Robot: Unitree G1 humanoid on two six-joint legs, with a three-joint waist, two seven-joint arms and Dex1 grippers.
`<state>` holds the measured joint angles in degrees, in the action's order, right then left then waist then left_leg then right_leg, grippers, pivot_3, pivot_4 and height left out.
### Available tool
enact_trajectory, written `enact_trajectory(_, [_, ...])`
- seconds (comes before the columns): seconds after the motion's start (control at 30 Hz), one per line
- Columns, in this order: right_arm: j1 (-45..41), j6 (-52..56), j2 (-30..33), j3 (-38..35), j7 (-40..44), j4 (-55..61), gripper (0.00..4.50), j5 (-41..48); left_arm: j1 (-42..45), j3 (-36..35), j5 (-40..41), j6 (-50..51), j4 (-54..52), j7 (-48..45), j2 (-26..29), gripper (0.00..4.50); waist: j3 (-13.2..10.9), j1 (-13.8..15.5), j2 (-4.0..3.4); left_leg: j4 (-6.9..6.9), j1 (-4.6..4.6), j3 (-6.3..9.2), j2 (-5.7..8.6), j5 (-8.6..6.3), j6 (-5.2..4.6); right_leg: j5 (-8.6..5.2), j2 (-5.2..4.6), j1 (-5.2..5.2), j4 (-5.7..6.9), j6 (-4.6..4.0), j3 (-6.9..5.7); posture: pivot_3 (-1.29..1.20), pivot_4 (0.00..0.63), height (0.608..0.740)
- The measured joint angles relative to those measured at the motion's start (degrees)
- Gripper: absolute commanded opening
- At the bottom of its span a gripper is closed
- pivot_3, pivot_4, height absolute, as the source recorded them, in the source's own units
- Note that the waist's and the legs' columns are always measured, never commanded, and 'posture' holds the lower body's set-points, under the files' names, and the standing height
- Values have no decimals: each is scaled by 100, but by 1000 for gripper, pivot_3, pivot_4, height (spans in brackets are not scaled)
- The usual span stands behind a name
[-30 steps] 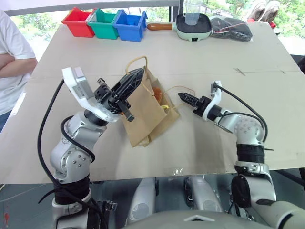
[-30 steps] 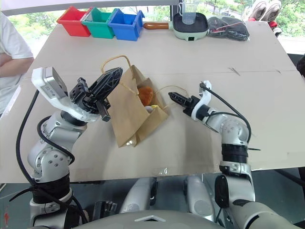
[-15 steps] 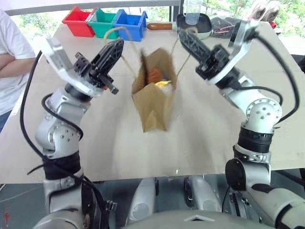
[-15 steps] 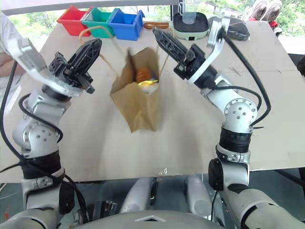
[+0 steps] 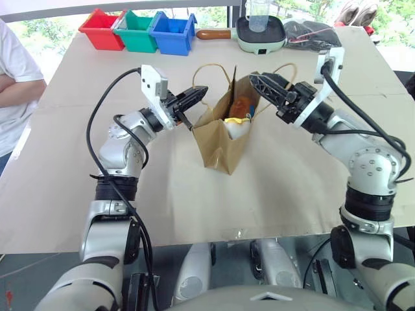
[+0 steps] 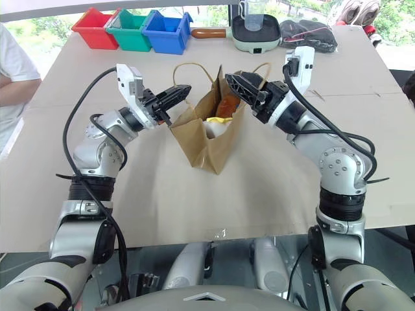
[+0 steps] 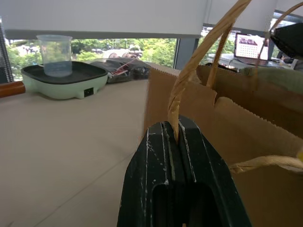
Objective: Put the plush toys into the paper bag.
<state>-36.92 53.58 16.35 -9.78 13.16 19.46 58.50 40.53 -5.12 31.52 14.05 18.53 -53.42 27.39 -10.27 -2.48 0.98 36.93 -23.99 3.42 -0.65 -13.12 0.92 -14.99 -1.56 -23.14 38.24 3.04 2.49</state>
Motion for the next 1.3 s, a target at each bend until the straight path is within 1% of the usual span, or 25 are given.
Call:
enact_trajectory(0.03, [21,225,293,-35,62,155,4157,315,8,-91,153,194,-43,-203,125,1063,0,-1,0,-1,0,-2,0,0,0,0,-2,0,-2,0,1,0,150,740])
enact_trajectory(0.07, [56,388,537,-126,121,300,4500,555,6,-182,257,329,-82,-349,266,1553,0,-1,0,-2,0,-2,0,0,0,0,-3,0,-5,0,0,0,150,740])
enact_trajectory(0.1, [73,467,660,-198,148,365,4500,695,0,-250,312,414,-126,-418,338,2037,0,1,0,-3,0,-3,0,0,0,0,-3,1,-8,1,0,0,150,740])
enact_trajectory(0.17, [249,735,1224,-363,244,612,4500,1285,-109,-458,597,762,-454,-496,477,2975,-1,13,-1,-5,-2,-2,0,0,-1,0,-8,3,-14,1,-3,0,150,740])
enact_trajectory(0.27, [587,1040,2282,-660,466,1065,4500,2070,-633,-773,1003,1339,-1079,-538,769,4479,-1,17,-2,-7,-3,-1,1,-2,-3,-1,-15,8,-24,1,-3,0,150,740])
enact_trajectory(0.33, [854,1096,2778,-761,564,1311,4500,2252,-1053,-884,1196,1647,-1447,-500,849,4479,-1,17,-1,-7,4,-3,1,-2,-3,-1,-15,14,-24,2,-3,0,150,740])
enact_trajectory(0.4, [1215,1111,3049,-747,696,1537,4500,2182,-1547,-933,1386,1941,-1898,-418,854,4479,-1,21,1,-5,9,-1,0,-2,-3,-1,-14,21,-24,2,-5,0,150,740])
enact_trajectory(0.47, [1470,988,3066,-646,787,1665,3946,1946,-2017,-961,1556,2154,-2390,-290,847,4500,-1,19,1,-2,9,-2,-1,-2,-3,-1,-13,21,-22,2,-3,0,150,740])
enact_trajectory(0.5, [1536,806,3064,-411,795,1723,3693,1522,-2251,-966,1581,2185,-2662,-184,817,4500,-1,18,1,-2,11,-5,0,-2,-3,-1,-13,21,-22,2,0,0,150,740])
enact_trajectory(0.53, [1562,570,3061,-53,796,1734,2982,938,-2442,-957,1574,2175,-2897,-64,744,4500,0,24,1,0,15,-6,1,-1,-3,-1,-12,22,-22,3,1,0,150,740])
enact_trajectory(0.57, [1595,464,3047,186,796,1711,2555,602,-2521,-914,1572,2175,-3020,2,672,4500,-1,35,1,4,13,-5,0,-1,-2,-2,-12,23,-21,3,0,0,150,740])
enact_trajectory(0.6, [1582,269,3025,478,821,1693,2379,192,-2616,-894,1501,2127,-3137,87,650,4500,0,47,2,6,12,-3,0,-1,-2,-2,-9,22,-22,3,-1,0,150,740])
enact_trajectory(0.63, [1556,-18,2883,890,841,1595,1979,-349,-2765,-878,1404,2046,-3325,235,560,4500,7,47,11,6,22,-5,-1,-1,-2,-2,-8,32,-24,3,1,0,150,740])
enact_trajectory(0.67, [1547,-231,2678,1182,847,1442,1431,-721,-2827,-783,1344,2011,-3436,344,446,4500,7,52,11,9,21,-5,-1,-1,-2,-2,-9,34,-24,3,0,0,150,740])
enact_trajectory(0.73, [1440,-614,2205,1790,912,1093,490,-1362,-2963,-610,1214,1956,-3627,584,258,4500,6,59,11,12,17,-3,0,-1,-2,-1,-8,33,-24,3,-1,0,150,740])
enact_trajectory(0.77, [1374,-773,2009,1979,955,938,35,-1590,-2996,-535,1139,1933,-3700,671,199,4500,6,62,11,13,15,-2,1,-1,-2,-1,-8,33,-23,3,-1,0,150,740])
enact_trajectory(0.87, [1194,-1160,1613,2232,1149,529,35,-2069,-3066,-386,899,1780,-3889,864,153,4500,6,86,11,14,17,0,2,-1,-2,-1,-9,34,-24,2,-4,0,150,740])
enact_trajectory(0.93, [1124,-1284,1414,2266,1215,365,35,-2190,-3068,-289,740,1693,-3954,1013,50,4500,6,92,10,14,16,0,3,-1,-2,-1,-10,35,-23,2,-3,0,150,740])
enact_trajectory(1.0, [1091,-1640,839,2460,1464,5,35,-2415,-3069,198,226,1448,-4133,1499,-345,4500,6,143,11,14,16,2,3,-1,-2,0,-9,35,-22,2,-5,0,150,740])
enact_trajectory(1.03, [1091,-1648,813,2481,1481,-6,35,-2424,-3070,231,211,1436,-4139,1516,-357,4500,6,146,10,14,16,2,3,-1,-2,0,-9,34,-21,2,-5,0,150,740])
enact_trajectory(1.2, [1089,-2040,296,2663,1776,-485,35,-2824,-3071,394,-262,1185,-4169,1967,-589,4500,7,152,10,14,20,2,3,-1,-2,0,-8,35,-17,2,-5,0,150,740])
enact_trajectory(1.23, [1091,-2080,238,2692,1804,-558,7,-2897,-3050,394,-328,1157,-4145,2074,-679,4248,7,154,10,15,20,1,3,-1,-2,0,-9,35,-17,2,-4,0,150,740])
enact_trajectory(1.3, [1142,-2182,174,2712,1912,-653,0,-3017,-2947,395,-437,1086,-4027,2295,-896,3582,7,180,11,20,16,5,5,-1,-2,0,-10,37,-18,2,-9,0,150,740])
